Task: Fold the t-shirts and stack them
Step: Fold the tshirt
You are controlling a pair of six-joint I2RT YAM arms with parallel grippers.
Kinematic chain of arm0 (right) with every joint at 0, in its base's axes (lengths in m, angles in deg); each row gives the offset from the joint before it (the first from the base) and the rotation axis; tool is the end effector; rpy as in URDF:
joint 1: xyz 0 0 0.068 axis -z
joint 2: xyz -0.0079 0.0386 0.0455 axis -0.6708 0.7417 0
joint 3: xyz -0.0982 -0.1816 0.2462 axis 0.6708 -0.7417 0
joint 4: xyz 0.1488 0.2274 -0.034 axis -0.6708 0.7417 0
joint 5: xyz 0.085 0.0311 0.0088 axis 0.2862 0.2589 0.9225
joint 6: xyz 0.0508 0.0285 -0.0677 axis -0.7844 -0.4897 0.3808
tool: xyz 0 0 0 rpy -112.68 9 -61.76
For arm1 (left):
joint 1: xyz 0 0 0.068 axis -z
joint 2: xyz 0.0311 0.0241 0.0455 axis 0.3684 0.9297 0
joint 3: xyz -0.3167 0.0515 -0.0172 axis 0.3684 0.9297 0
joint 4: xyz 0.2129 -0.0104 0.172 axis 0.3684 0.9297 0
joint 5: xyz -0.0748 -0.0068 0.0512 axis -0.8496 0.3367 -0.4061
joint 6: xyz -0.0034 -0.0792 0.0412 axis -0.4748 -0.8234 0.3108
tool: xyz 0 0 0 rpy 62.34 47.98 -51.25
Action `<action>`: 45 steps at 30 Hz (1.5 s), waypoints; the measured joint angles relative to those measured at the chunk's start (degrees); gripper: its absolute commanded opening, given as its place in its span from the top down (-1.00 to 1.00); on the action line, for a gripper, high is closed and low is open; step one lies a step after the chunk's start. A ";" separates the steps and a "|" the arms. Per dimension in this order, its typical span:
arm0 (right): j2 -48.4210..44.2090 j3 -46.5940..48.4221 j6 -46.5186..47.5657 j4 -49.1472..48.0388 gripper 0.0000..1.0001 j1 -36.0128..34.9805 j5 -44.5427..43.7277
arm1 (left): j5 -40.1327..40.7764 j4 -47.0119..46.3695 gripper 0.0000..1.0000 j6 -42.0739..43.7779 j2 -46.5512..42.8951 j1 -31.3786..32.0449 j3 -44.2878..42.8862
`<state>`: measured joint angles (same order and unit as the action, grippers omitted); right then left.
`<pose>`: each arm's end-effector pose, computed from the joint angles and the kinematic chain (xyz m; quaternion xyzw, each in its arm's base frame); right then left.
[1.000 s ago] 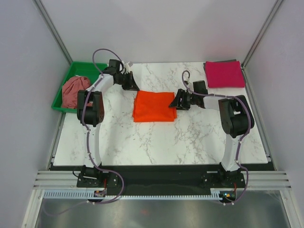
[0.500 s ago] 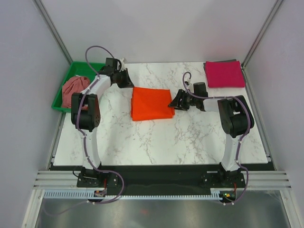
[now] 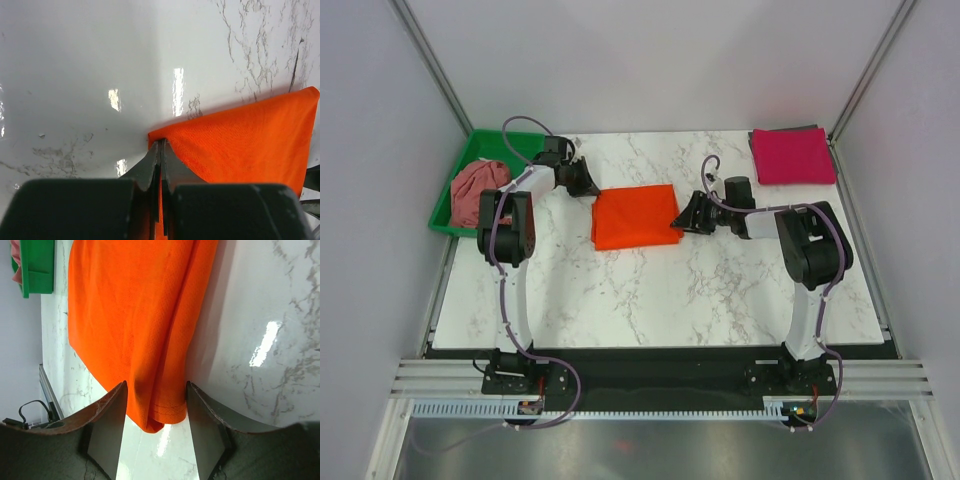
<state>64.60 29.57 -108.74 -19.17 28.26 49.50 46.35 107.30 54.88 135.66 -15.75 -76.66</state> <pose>0.4344 0.1601 0.1321 -0.0108 0.8592 0.4443 0.2535 0.5669 -0.0906 0.1442 -0.0627 0.9264 -0.2649 0.2600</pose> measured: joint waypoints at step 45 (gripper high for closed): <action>4.68 16.81 2.86 15.17 -0.43 -1.62 -6.91 | -3.52 0.15 0.15 -5.27 -25.35 -1.14 21.90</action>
<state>69.28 46.37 -105.88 -4.00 26.64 42.59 42.83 107.46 49.61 110.30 -16.89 -54.76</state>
